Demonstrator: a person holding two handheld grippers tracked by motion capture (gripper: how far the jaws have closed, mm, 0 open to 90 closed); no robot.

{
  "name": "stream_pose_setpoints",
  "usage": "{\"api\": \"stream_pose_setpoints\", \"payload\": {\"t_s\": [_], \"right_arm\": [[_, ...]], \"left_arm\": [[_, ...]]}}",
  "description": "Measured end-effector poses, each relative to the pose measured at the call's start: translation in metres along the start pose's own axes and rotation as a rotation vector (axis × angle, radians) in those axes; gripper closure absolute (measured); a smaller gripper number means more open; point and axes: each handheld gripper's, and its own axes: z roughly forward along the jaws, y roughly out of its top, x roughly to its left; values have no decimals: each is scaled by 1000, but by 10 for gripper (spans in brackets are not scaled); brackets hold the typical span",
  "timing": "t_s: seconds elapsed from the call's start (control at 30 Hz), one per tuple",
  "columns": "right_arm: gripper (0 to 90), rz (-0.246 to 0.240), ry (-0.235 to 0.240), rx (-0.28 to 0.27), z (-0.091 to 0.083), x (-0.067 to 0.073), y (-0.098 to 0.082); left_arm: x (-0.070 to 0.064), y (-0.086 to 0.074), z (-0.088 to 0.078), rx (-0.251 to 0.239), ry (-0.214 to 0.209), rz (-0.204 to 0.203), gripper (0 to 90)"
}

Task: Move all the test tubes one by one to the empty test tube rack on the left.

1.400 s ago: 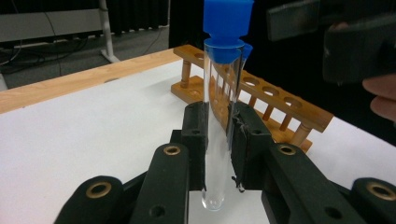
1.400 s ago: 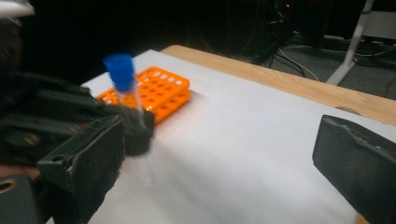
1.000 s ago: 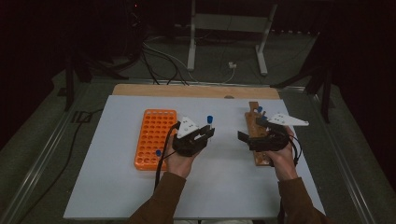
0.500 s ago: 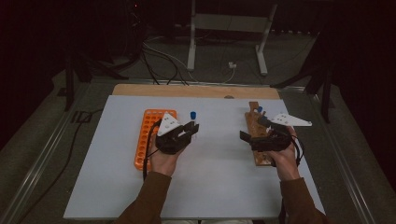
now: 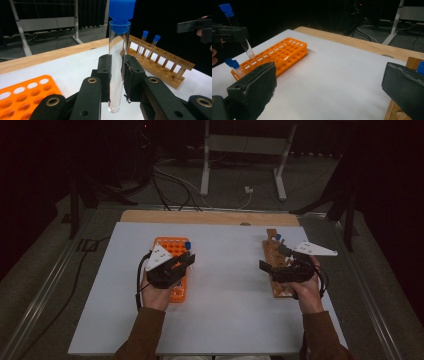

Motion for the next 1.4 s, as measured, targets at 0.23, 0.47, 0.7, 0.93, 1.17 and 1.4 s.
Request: {"api": "stream_pose_setpoints", "payload": {"t_s": [0.23, 0.47, 0.7, 0.93, 1.17, 1.4], "right_arm": [[0, 0, -10, 4, -3, -2, -2], [0, -5, -12, 4, -4, -1, -1], [0, -8, -9, 4, -5, -1, -2], [0, -6, -9, 2, -6, -1, -2], [0, -4, -7, -2, -6, -2, -2], [0, -7, -6, 0, -6, -2, -2]], "left_arm": [[12, -9, -21, -4, 28, -10, 781], [25, -23, -37, 18, 53, -20, 780], [33, -40, -45, 59, 74, -32, 781], [35, -53, -49, 95, 77, -40, 780], [34, -61, -53, 121, 75, -44, 781], [31, -70, -53, 167, 79, -31, 780]]}}
